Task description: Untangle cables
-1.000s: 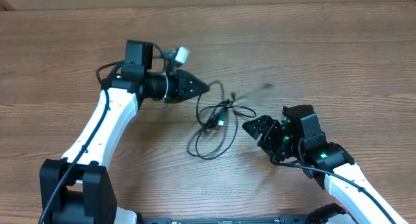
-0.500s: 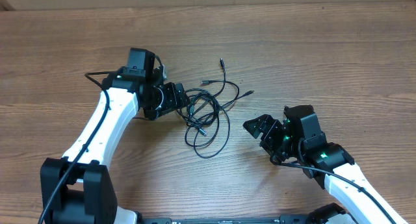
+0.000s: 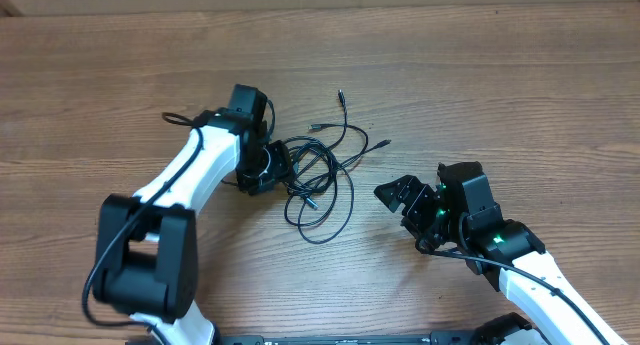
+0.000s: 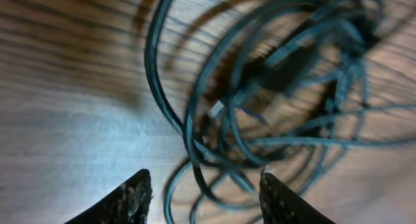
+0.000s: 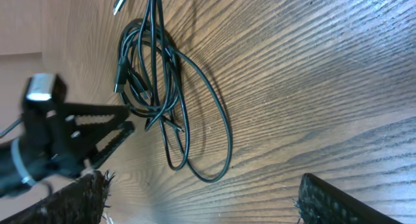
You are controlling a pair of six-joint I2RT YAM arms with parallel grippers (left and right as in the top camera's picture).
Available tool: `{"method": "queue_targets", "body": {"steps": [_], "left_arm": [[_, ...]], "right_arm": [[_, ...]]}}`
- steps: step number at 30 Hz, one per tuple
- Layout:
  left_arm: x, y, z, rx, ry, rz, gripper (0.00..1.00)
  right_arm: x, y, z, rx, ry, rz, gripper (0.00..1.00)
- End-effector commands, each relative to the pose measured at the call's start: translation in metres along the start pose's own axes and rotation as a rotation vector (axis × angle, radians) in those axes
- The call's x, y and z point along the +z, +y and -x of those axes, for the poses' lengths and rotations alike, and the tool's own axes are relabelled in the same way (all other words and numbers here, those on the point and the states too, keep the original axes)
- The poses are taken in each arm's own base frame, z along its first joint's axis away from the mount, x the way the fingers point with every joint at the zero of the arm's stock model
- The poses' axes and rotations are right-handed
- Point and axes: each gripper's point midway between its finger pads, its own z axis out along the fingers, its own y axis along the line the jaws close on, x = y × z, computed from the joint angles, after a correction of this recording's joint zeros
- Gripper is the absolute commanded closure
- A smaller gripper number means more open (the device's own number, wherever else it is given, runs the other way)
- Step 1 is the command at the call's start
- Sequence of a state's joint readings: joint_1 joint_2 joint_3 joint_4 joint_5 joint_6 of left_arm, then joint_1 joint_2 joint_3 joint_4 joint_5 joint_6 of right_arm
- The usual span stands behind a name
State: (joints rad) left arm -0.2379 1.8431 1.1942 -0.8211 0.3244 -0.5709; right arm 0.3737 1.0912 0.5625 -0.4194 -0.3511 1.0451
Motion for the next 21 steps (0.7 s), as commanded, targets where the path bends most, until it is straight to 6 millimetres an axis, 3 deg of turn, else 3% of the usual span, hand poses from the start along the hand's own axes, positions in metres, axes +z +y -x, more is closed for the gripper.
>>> {"method": "queue_targets", "body": {"steps": [1,5,6,7,8,11,13,16,21], "left_arm": [[0.02,0.006,0.005,-0.066,0.018,0.037,0.43],[0.038,0.011,0.007,-0.129,0.038,0.049,0.4],[0.041,0.012,0.007,-0.14,0.045,0.054,0.5],[0.044,0.013,0.006,-0.141,0.051,0.058,0.83],[0.045,0.014,0.005,-0.142,0.055,0.061,0.96],[0.041,0.012,0.008,-0.123,0.045,0.053,0.96],[0.029,0.006,0.015,-0.079,0.025,0.031,0.96],[-0.005,-0.008,0.026,0.016,-0.029,-0.003,0.96],[-0.076,-0.042,0.03,0.307,-0.159,-0.086,0.96]], "right_arm": [[-0.001,-0.001,0.002,-0.008,-0.015,-0.001,0.07],[-0.001,-0.001,0.003,-0.008,-0.02,-0.003,0.06],[-0.001,-0.001,0.003,-0.008,-0.019,-0.004,0.06],[-0.001,-0.001,0.003,-0.008,-0.019,-0.004,0.06],[-0.001,-0.001,0.003,-0.008,-0.018,-0.004,0.06],[-0.001,-0.001,0.002,-0.007,-0.015,-0.002,0.06],[-0.001,-0.001,0.001,-0.008,-0.007,0.001,0.06],[-0.001,0.003,-0.004,-0.011,0.021,0.019,0.06],[-0.005,0.031,-0.025,-0.235,0.137,0.173,0.06]]}}
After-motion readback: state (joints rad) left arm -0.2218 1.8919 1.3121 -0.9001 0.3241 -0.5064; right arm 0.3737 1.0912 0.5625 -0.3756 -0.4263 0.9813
